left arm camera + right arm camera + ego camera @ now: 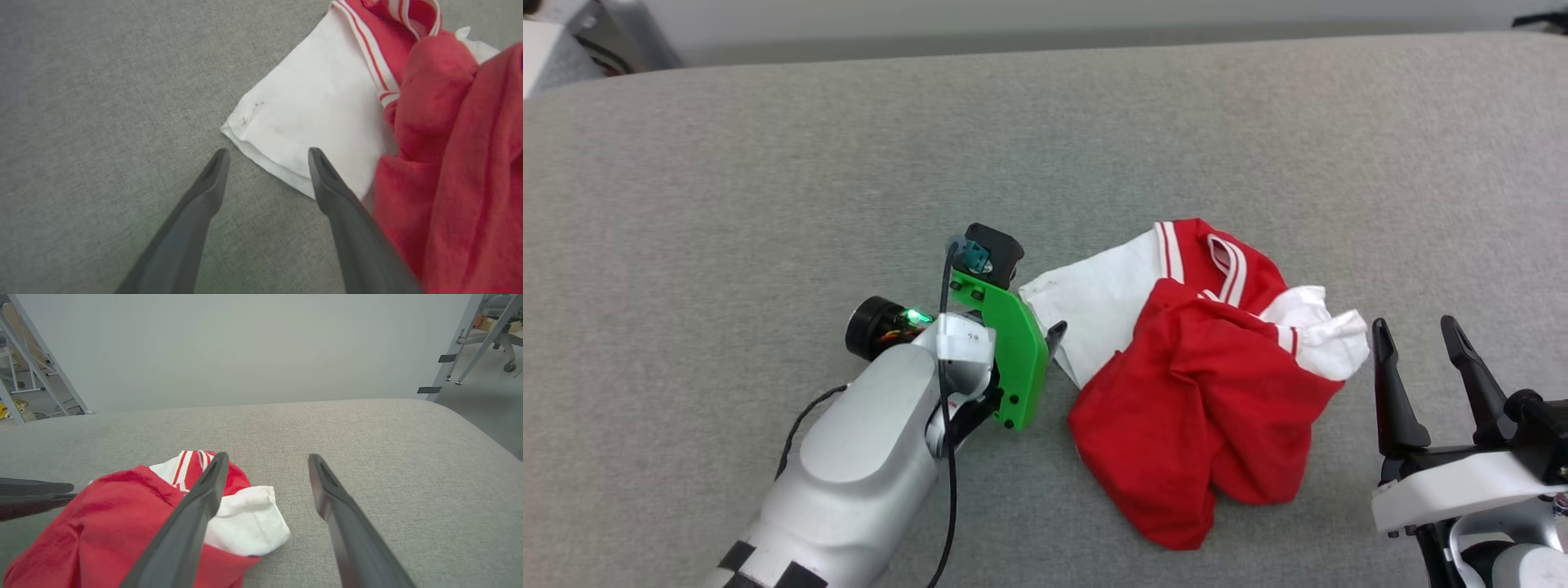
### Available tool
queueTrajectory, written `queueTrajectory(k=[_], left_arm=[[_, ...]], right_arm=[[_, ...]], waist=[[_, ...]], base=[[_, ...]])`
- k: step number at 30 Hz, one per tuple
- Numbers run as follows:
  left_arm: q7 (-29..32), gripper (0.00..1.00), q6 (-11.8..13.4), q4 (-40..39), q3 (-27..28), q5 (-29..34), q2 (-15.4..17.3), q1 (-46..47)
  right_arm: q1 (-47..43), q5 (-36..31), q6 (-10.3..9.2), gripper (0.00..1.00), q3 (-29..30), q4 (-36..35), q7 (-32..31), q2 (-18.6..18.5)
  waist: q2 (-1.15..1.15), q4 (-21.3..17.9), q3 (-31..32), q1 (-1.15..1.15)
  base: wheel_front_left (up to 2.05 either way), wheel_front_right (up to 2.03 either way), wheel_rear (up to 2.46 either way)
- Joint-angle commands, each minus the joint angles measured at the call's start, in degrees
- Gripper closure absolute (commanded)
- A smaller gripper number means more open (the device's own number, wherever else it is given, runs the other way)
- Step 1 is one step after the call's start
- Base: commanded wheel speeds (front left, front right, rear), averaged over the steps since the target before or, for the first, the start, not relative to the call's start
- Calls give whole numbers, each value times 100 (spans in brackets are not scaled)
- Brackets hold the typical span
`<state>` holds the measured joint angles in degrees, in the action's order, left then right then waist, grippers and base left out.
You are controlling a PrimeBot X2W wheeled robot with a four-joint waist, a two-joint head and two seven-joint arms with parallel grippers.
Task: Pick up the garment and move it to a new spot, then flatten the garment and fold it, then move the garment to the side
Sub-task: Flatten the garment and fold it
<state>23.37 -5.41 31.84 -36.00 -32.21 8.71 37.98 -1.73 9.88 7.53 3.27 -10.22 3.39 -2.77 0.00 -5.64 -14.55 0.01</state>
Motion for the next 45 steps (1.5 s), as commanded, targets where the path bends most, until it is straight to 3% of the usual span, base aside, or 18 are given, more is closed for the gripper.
queueTrajectory(k=[1,4,5,6,7,10,14,20,25,30,35,38,42,43,44,45], left_arm=[[65,0,-49,142,-64,44,8,171],[424,0,-124,526,-411,156,23,337],[506,23,-141,592,-495,153,9,342],[620,68,-160,670,-619,150,0,337],[695,100,-172,719,-716,147,-2,330],[672,100,-193,796,-911,106,7,306],[88,100,-163,746,-852,174,108,400],[-769,100,130,181,-551,291,367,542],[-1066,100,504,-691,-152,160,735,271],[-1075,100,1048,-1531,371,-189,1222,-564],[-1037,100,1455,-1774,738,-710,1422,-1735],[-1159,100,1572,-1724,887,-989,1356,-2293],[-1387,100,1507,-1569,859,-1124,1195,-2675],[-1485,73,1502,-1532,855,-1119,1150,-2714],[-1570,5,1505,-1508,854,-1107,1114,-2735],[-1730,0,1506,-1507,864,-1066,1081,-2743]], right_arm=[[142,64,-4,0,-33,47,83,-10],[221,148,-4,0,-47,180,185,-10],[233,161,-4,0,-46,208,204,-10],[248,173,-4,0,-52,240,225,-10],[257,185,-4,0,-54,264,240,-10],[282,238,-4,0,-56,334,292,-10],[264,277,-4,0,10,401,327,-10],[207,269,-4,0,181,431,291,-10],[106,263,-4,0,314,347,212,-10],[8,249,-4,0,430,252,111,-10],[11,244,-4,0,460,216,56,-10],[4,239,-4,0,472,206,36,-10],[-9,210,-4,0,512,198,-14,-10],[-5,199,-4,0,512,195,-33,-10],[-2,189,-4,0,513,192,-48,-10],[-1,175,-4,0,510,183,-63,-10]], waist=[[0,-288,-274,-1],[0,-393,-357,-1],[0,-406,-363,-1],[0,-424,-369,-1],[0,-436,-373,-1],[0,-460,-372,-1],[0,-400,-300,-1],[0,-149,-75,-1],[0,92,111,-1],[0,277,219,-1],[0,339,216,-1],[0,360,231,-1],[0,404,259,-1],[0,409,271,-1],[0,414,288,-1],[0,416,308,-1]], base=[[0,0,0],[0,0,0],[0,0,0],[0,0,0],[0,0,0],[0,0,0],[0,0,0],[0,0,0],[0,0,0],[0,0,0],[0,0,0],[0,0,0],[0,0,0],[0,0,0],[0,0,0],[0,0,0]])
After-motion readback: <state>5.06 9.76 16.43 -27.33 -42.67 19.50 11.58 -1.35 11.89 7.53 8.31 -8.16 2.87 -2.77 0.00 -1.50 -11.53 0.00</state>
